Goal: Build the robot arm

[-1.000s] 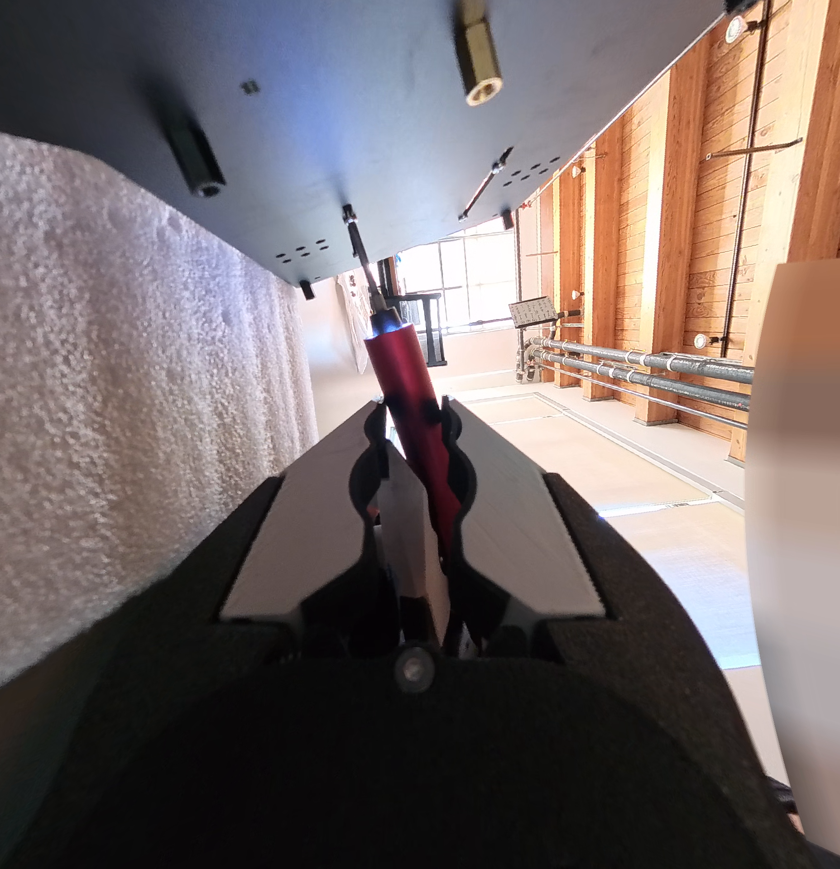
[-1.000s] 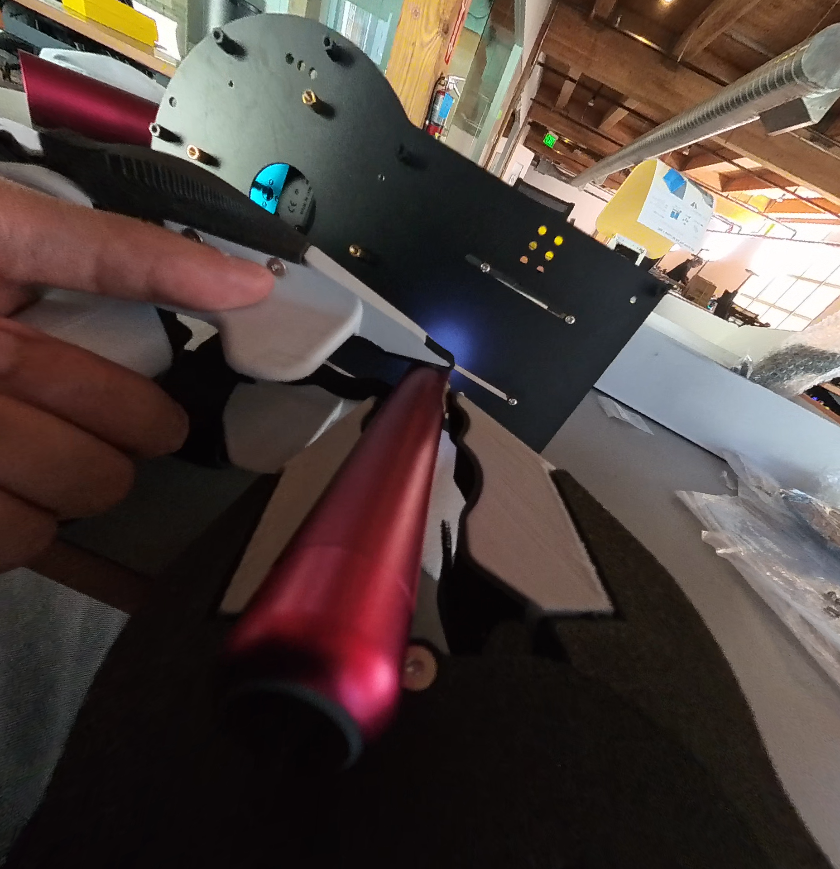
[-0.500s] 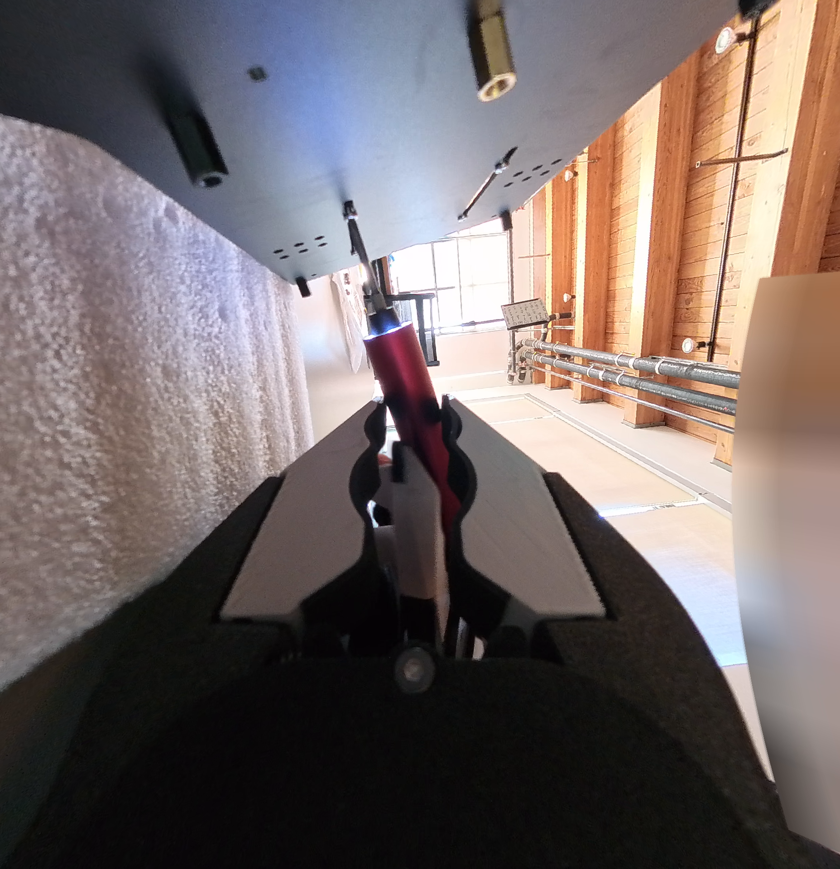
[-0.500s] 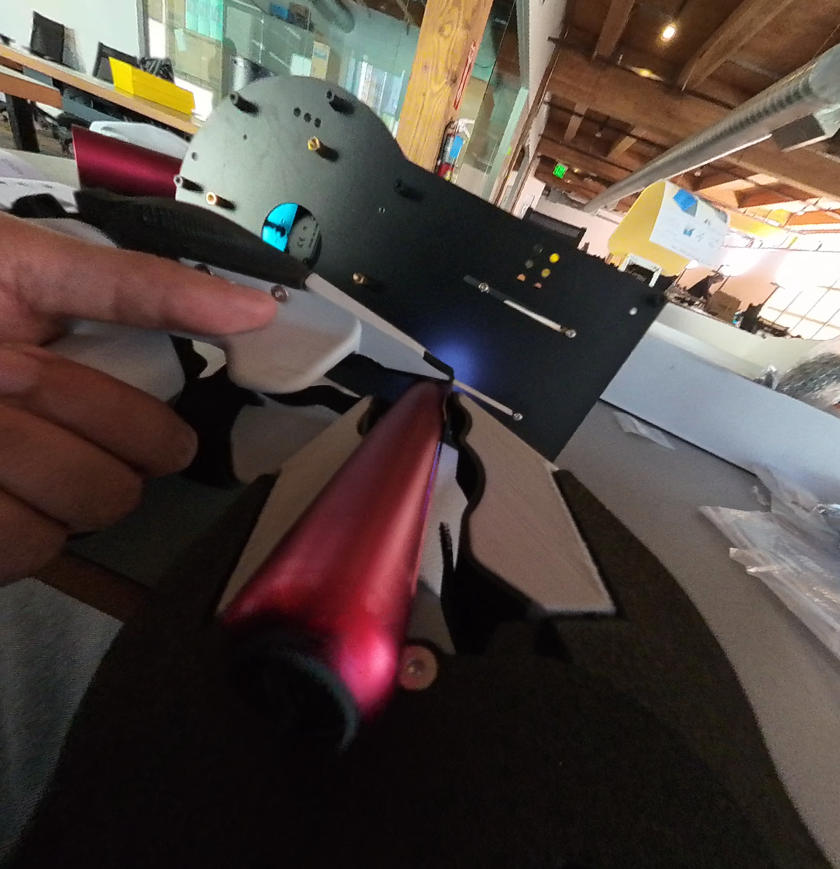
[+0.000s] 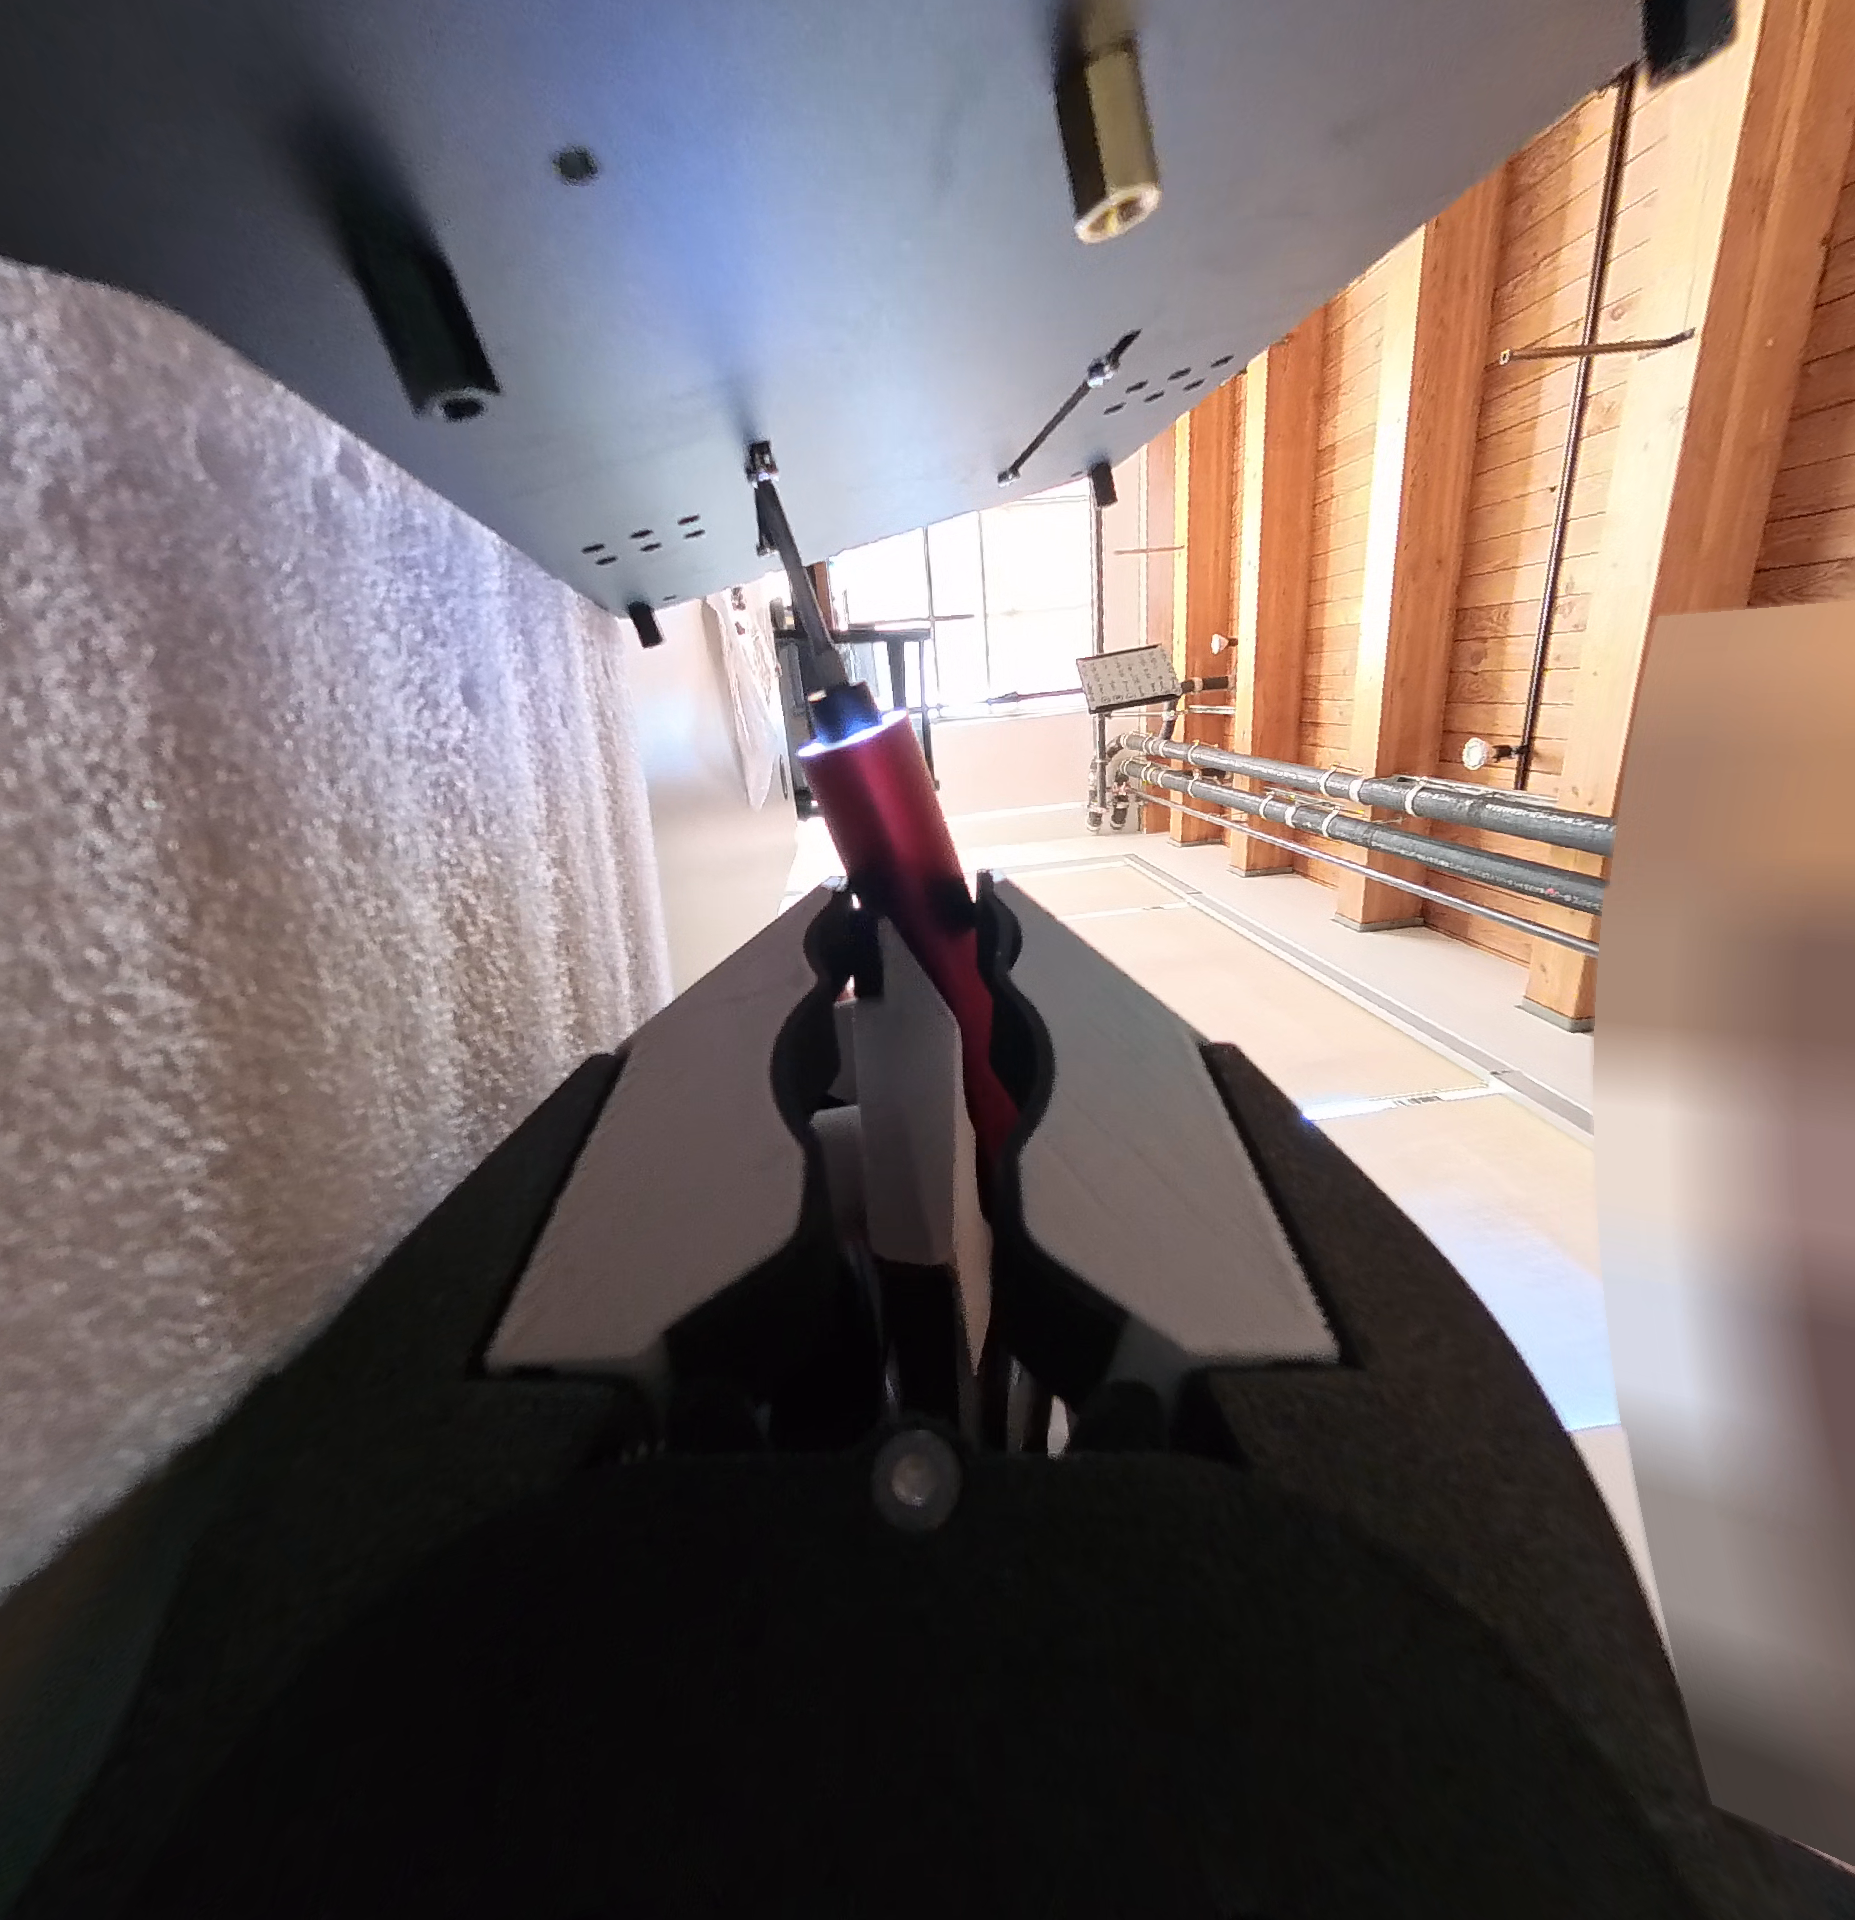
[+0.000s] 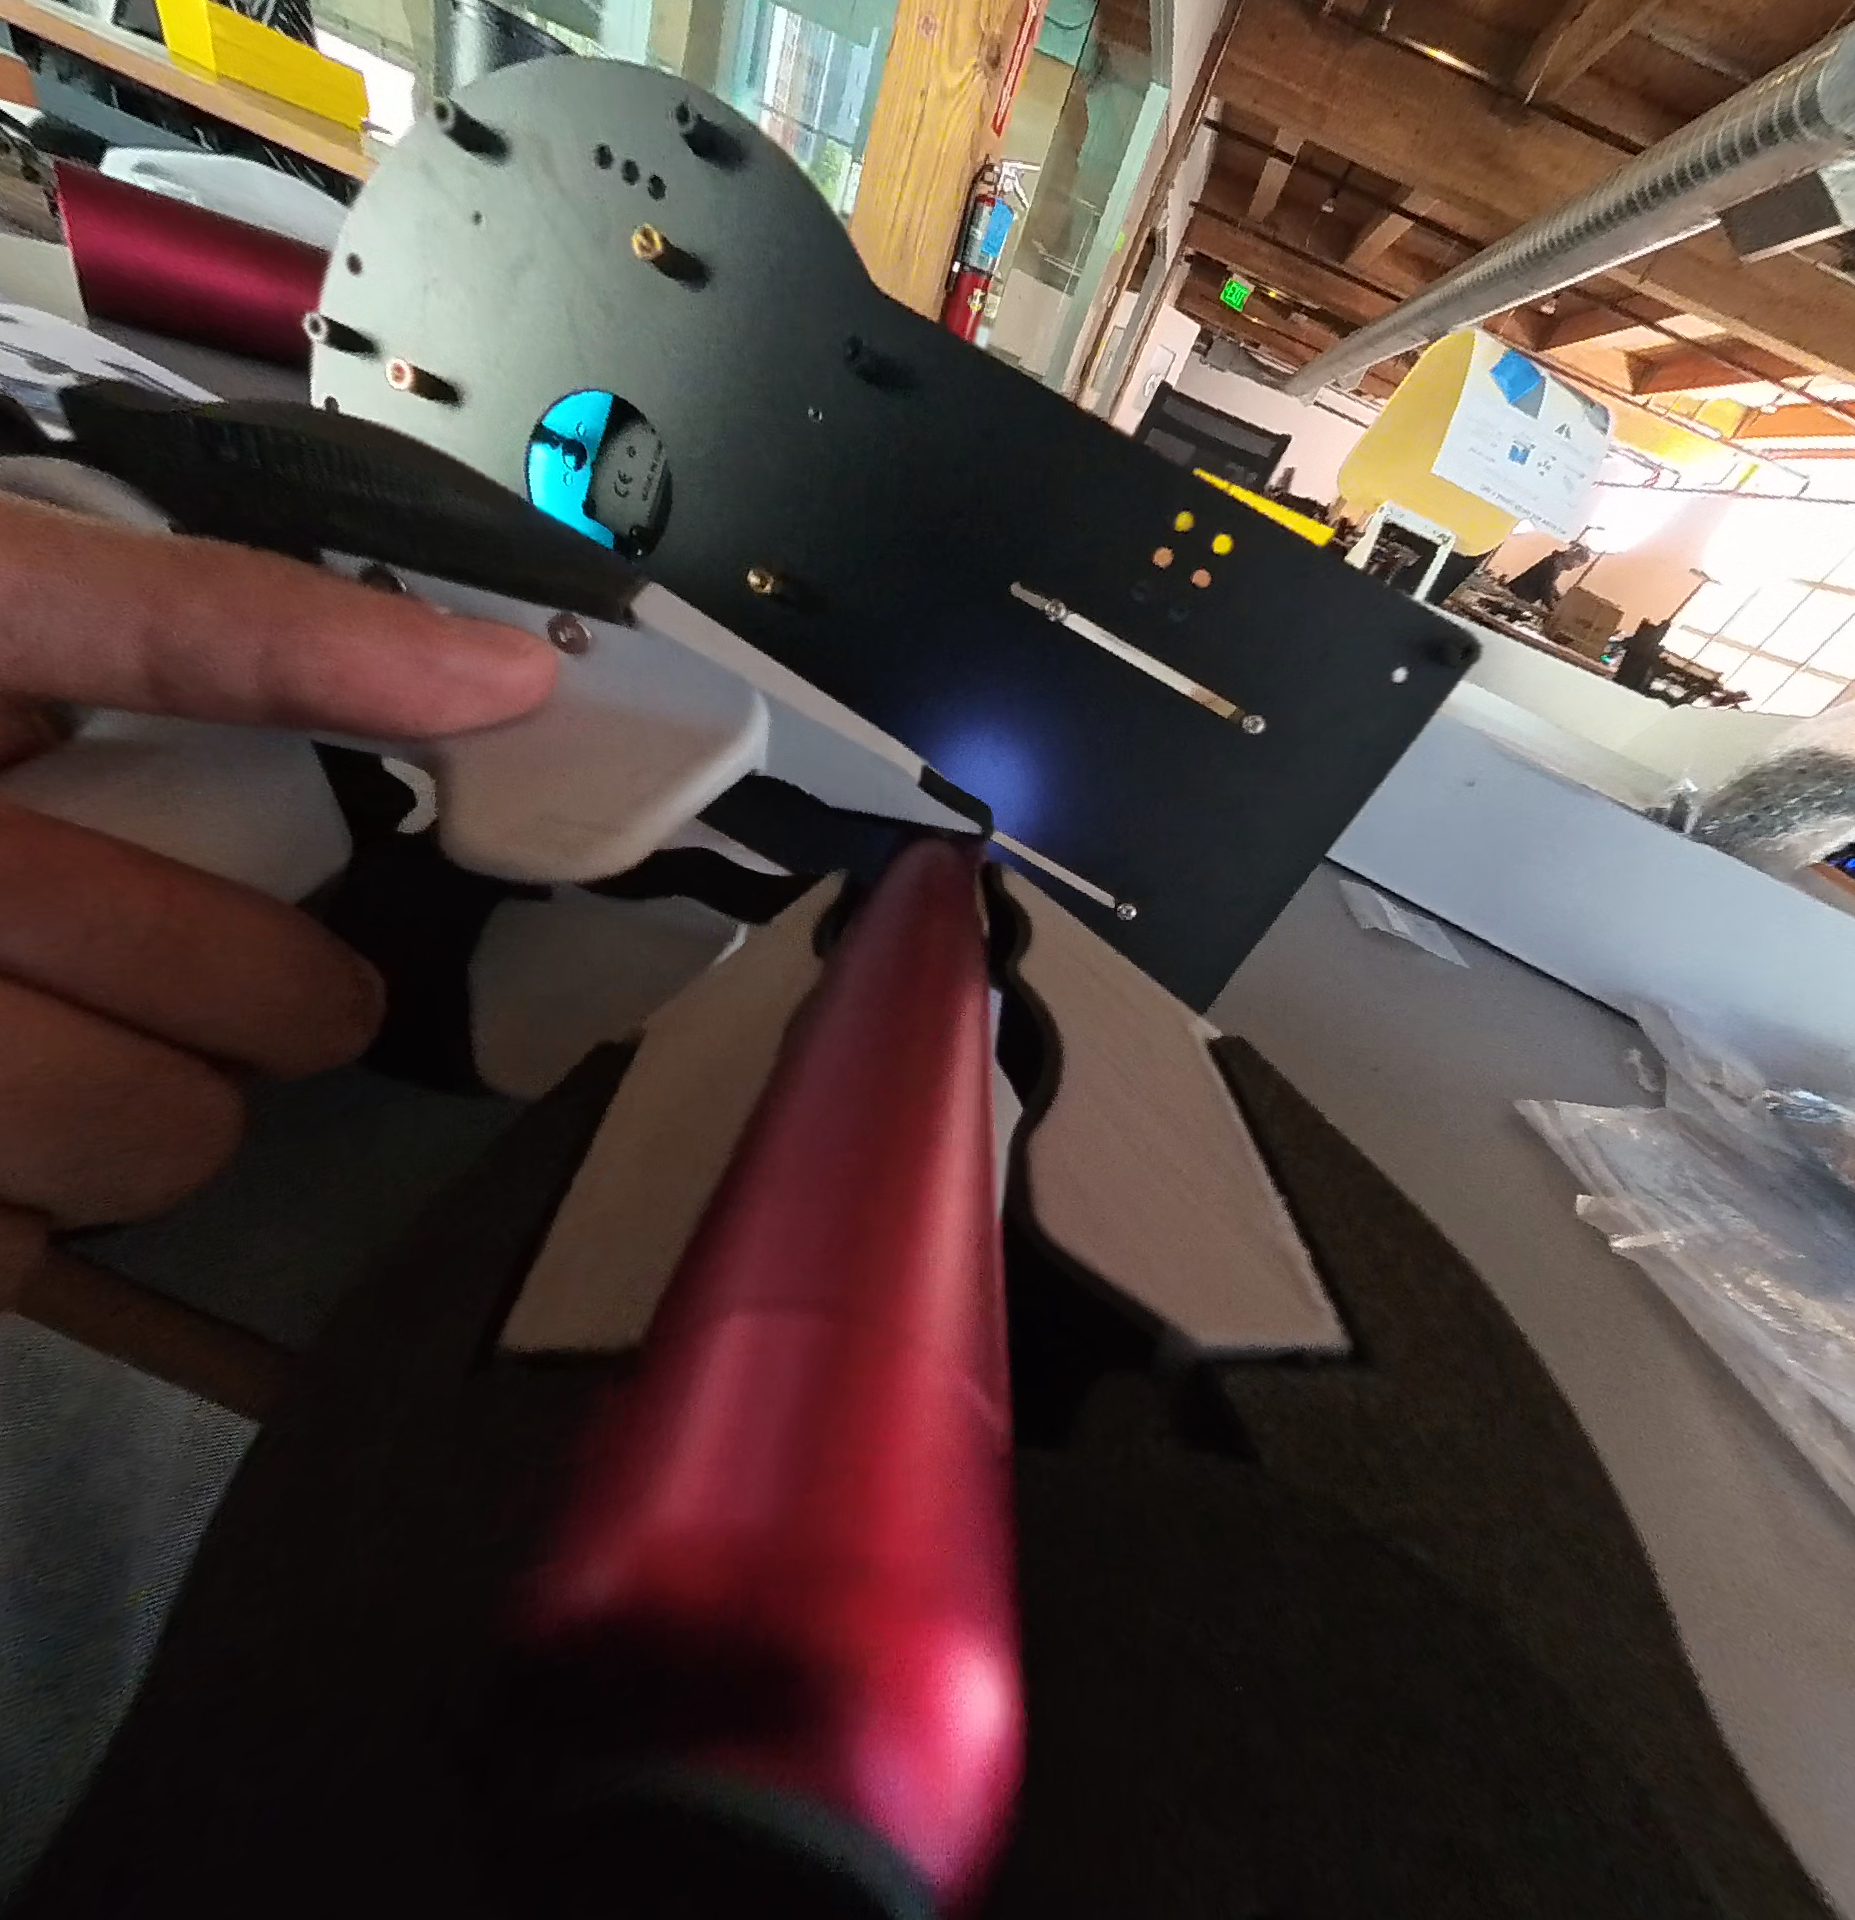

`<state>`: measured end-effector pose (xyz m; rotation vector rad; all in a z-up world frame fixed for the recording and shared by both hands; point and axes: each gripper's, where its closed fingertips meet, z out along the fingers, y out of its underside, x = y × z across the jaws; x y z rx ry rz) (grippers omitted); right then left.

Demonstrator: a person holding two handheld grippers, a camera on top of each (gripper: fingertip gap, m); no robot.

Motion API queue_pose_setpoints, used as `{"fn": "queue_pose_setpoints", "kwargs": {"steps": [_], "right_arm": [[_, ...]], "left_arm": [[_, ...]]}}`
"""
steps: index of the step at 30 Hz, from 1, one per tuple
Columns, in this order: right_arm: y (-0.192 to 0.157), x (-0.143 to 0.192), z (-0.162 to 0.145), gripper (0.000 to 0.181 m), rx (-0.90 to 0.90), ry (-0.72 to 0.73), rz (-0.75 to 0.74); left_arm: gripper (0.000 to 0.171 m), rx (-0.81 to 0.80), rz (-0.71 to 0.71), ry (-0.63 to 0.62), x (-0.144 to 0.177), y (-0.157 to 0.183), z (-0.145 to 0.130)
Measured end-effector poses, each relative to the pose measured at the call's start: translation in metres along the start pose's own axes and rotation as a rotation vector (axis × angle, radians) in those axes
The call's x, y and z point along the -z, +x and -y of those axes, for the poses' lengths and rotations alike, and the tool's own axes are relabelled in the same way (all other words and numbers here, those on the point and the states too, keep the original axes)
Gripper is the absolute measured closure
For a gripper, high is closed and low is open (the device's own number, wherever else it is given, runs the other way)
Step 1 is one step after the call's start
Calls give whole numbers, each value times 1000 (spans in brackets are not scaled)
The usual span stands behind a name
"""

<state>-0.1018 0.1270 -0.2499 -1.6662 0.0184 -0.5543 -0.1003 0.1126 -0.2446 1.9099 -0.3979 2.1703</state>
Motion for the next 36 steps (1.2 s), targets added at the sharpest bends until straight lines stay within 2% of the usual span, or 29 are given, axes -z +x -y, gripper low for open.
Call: {"fn": "queue_pose_setpoints", "kwargs": {"steps": [21, 36], "right_arm": [[0, 0, -3, 162, 41, 2, -105], [-1, 1, -1, 161, 40, 16, -88]], "left_arm": [[150, 5, 13, -4, 2, -3, 0], [151, -21, 14, 6, 3, -2, 0]]}}
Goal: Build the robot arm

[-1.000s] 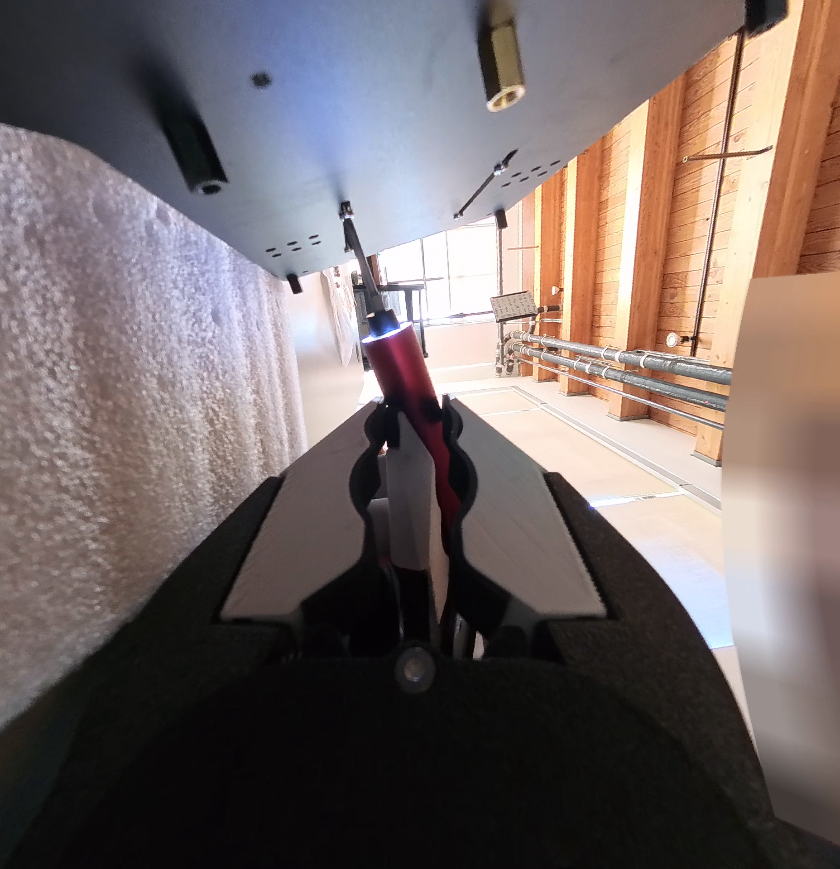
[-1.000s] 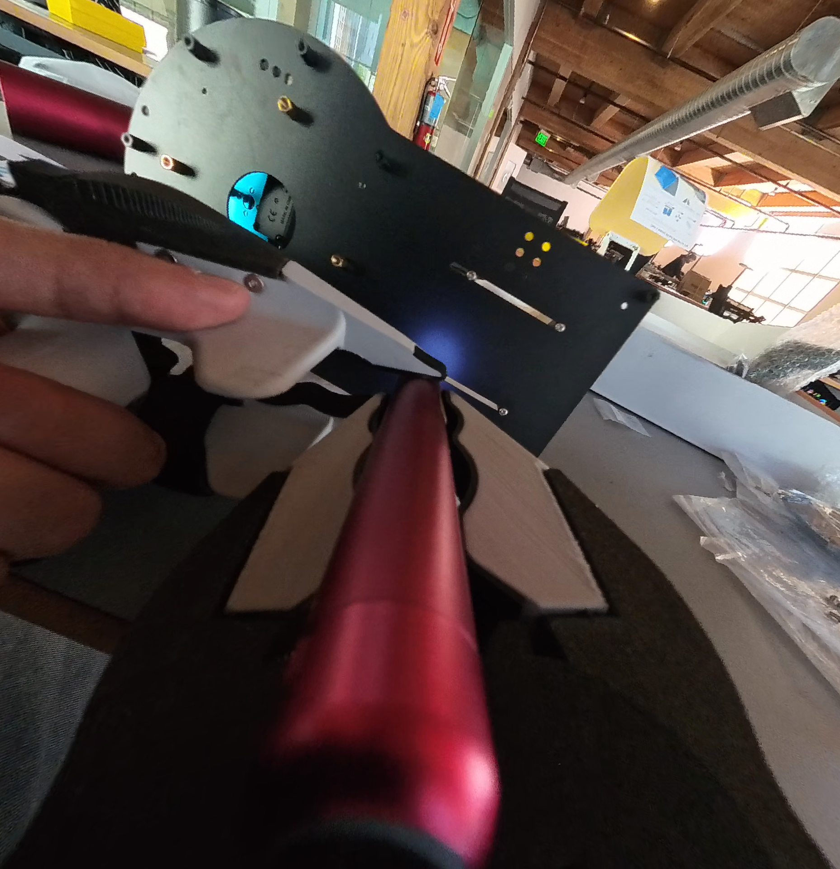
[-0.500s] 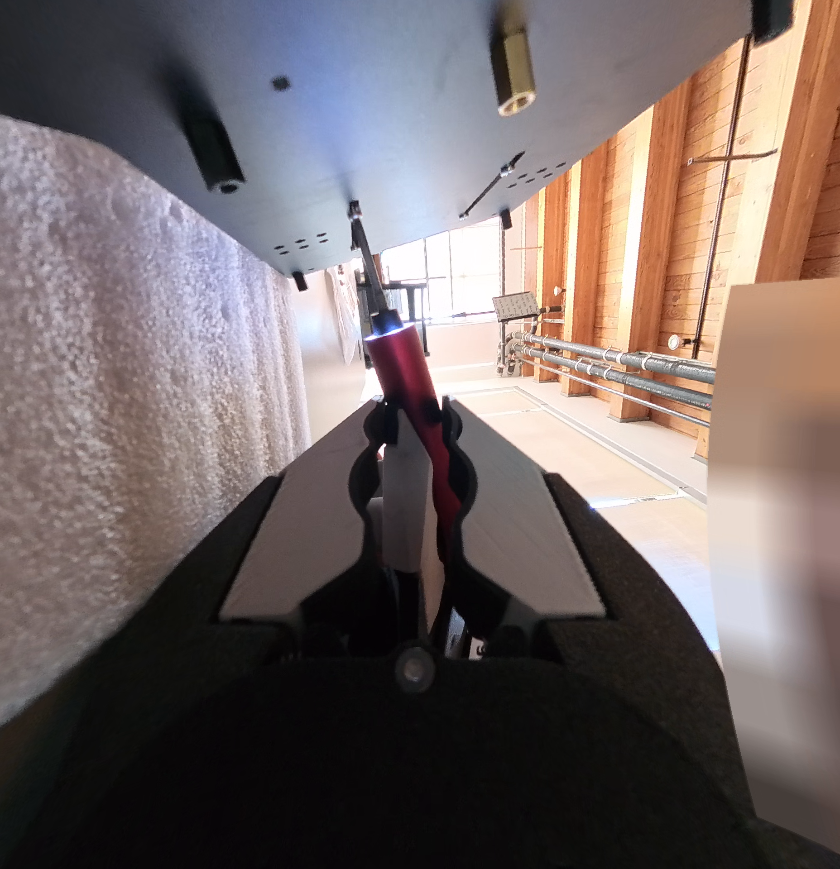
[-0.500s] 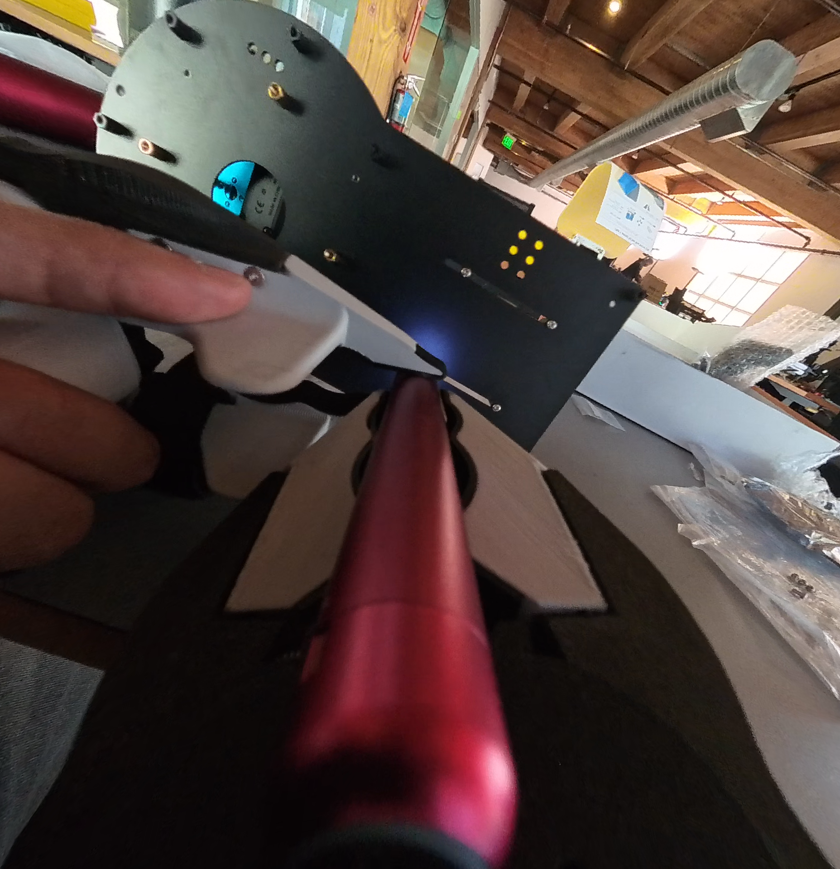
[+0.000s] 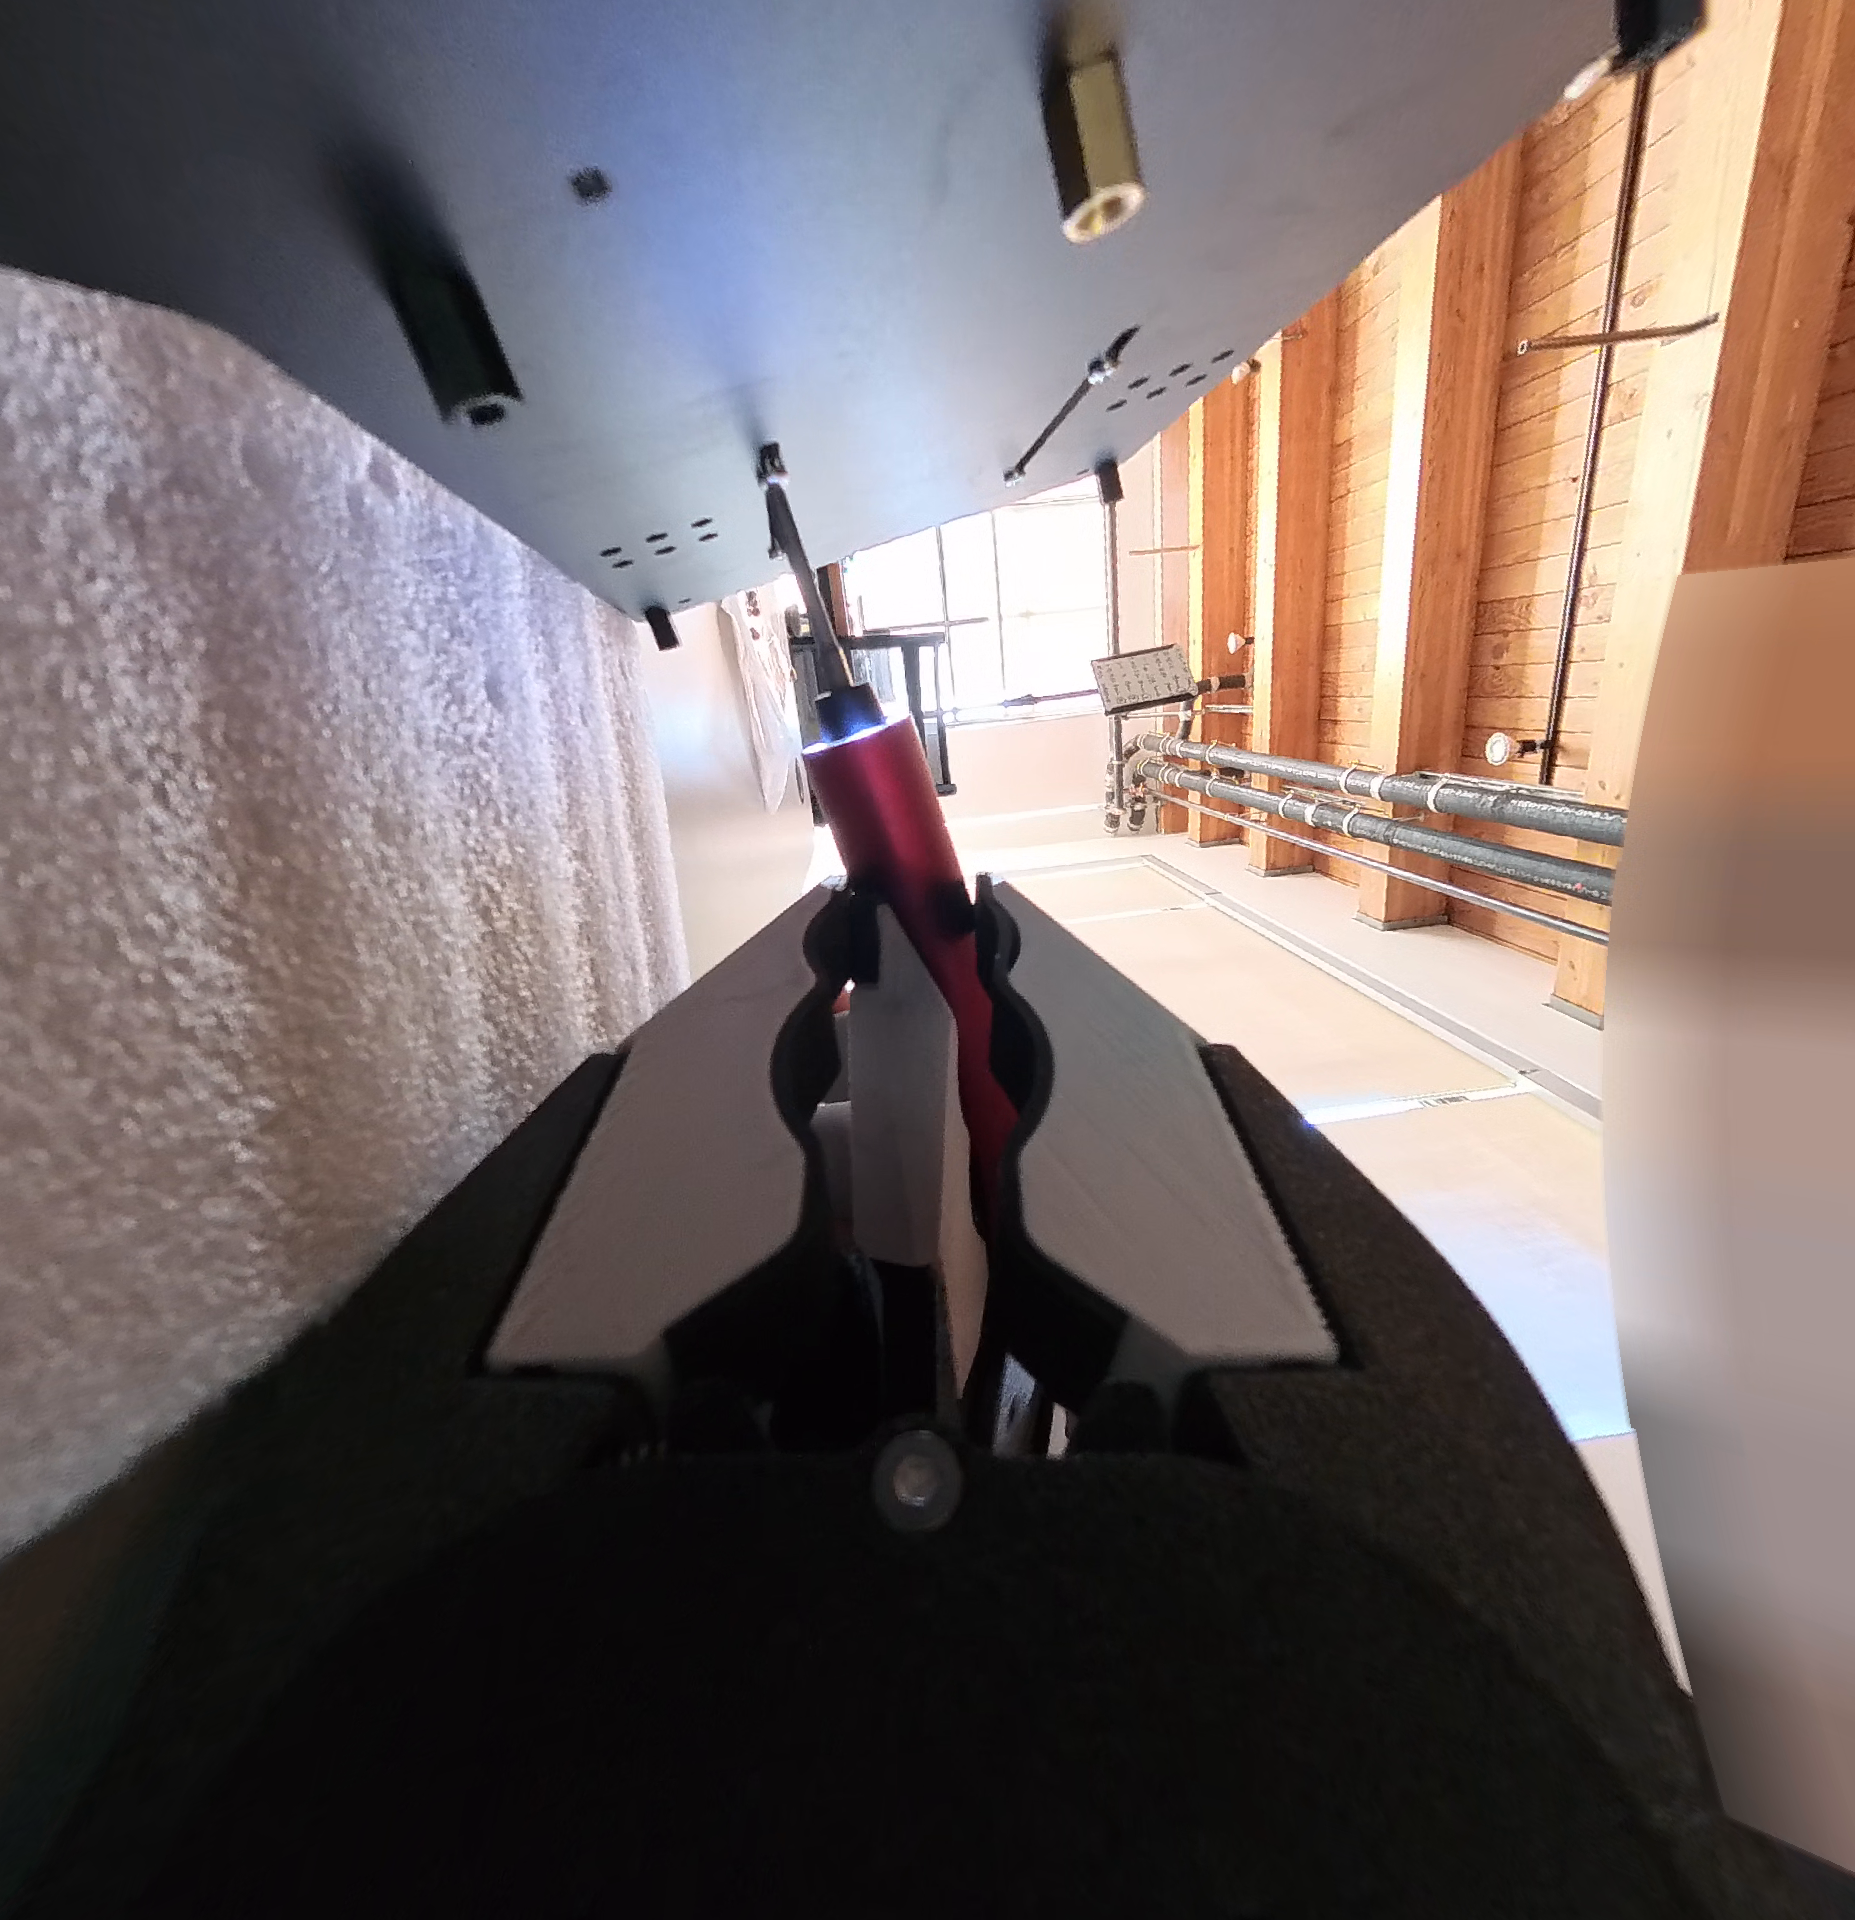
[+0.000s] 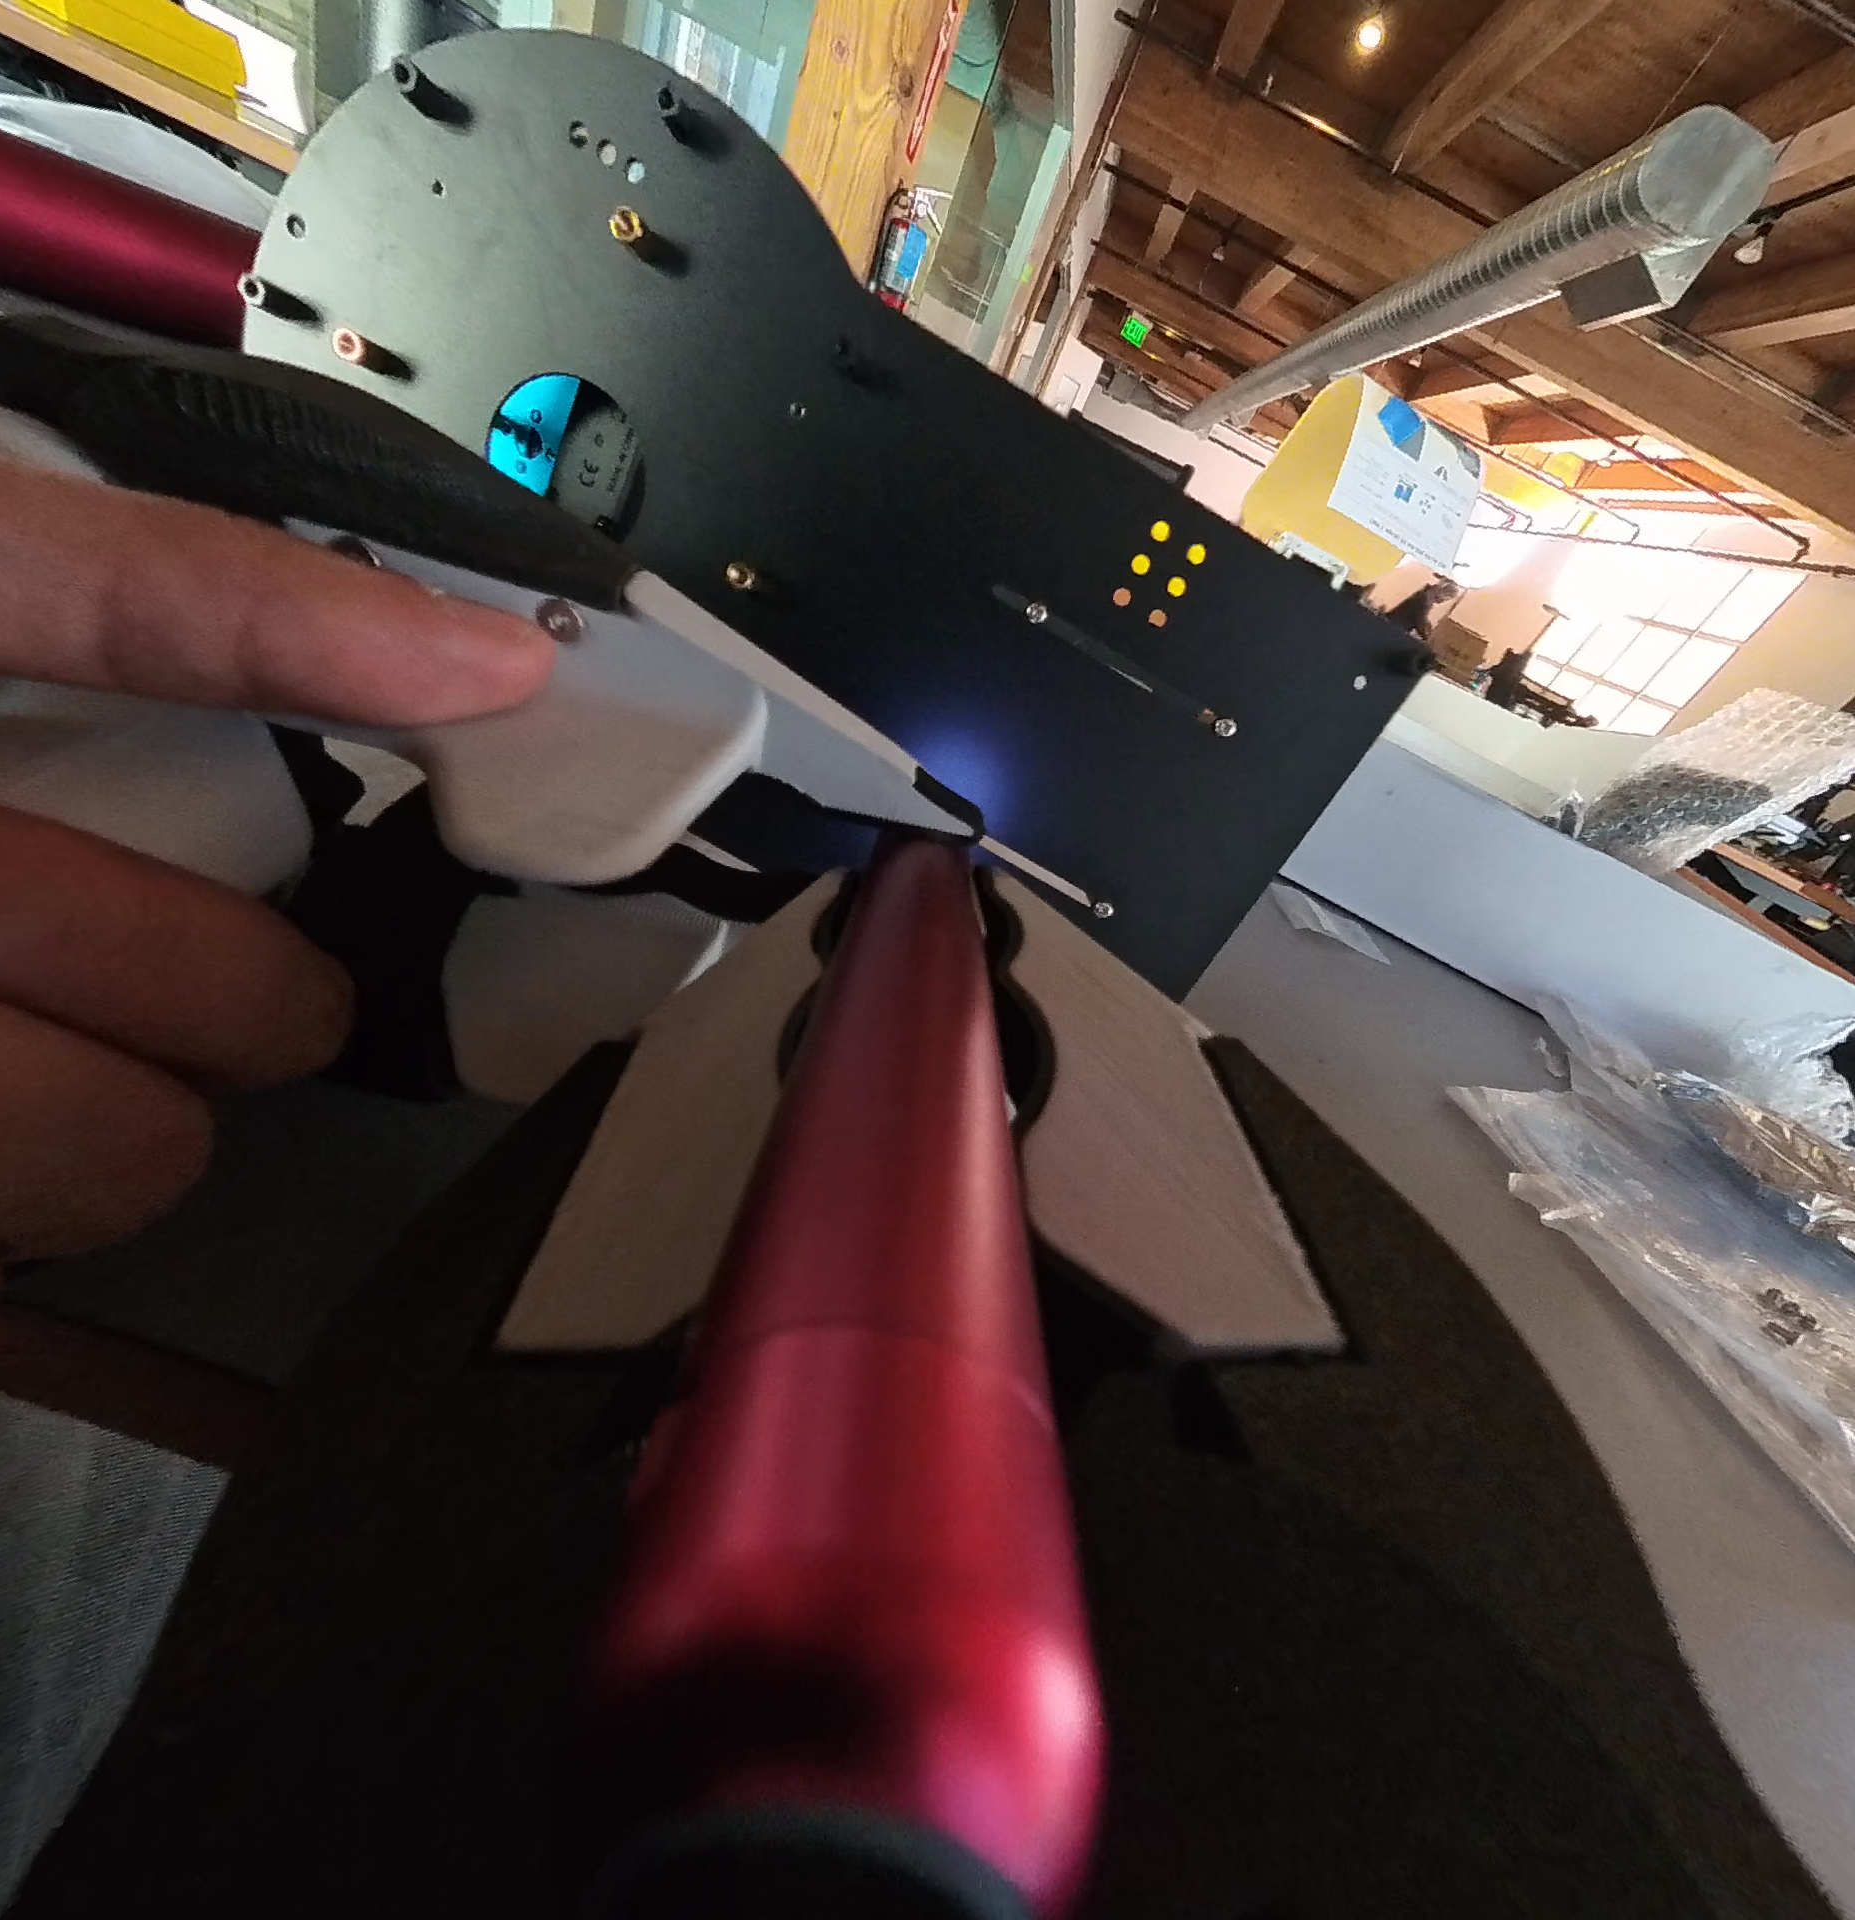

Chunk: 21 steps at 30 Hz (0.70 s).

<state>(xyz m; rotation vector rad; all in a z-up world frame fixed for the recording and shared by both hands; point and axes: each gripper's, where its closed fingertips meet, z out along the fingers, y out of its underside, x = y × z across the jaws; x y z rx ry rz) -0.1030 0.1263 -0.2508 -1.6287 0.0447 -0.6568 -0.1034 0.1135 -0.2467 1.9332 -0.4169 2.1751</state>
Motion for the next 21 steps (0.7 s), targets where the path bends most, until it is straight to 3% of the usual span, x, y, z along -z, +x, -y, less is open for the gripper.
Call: {"fn": "queue_pose_setpoints", "kwargs": {"steps": [21], "right_arm": [[1, -2, 1, 161, -6, -12, 8]], "left_arm": [[150, 13, -17, 2, -2, 3, 3]]}}
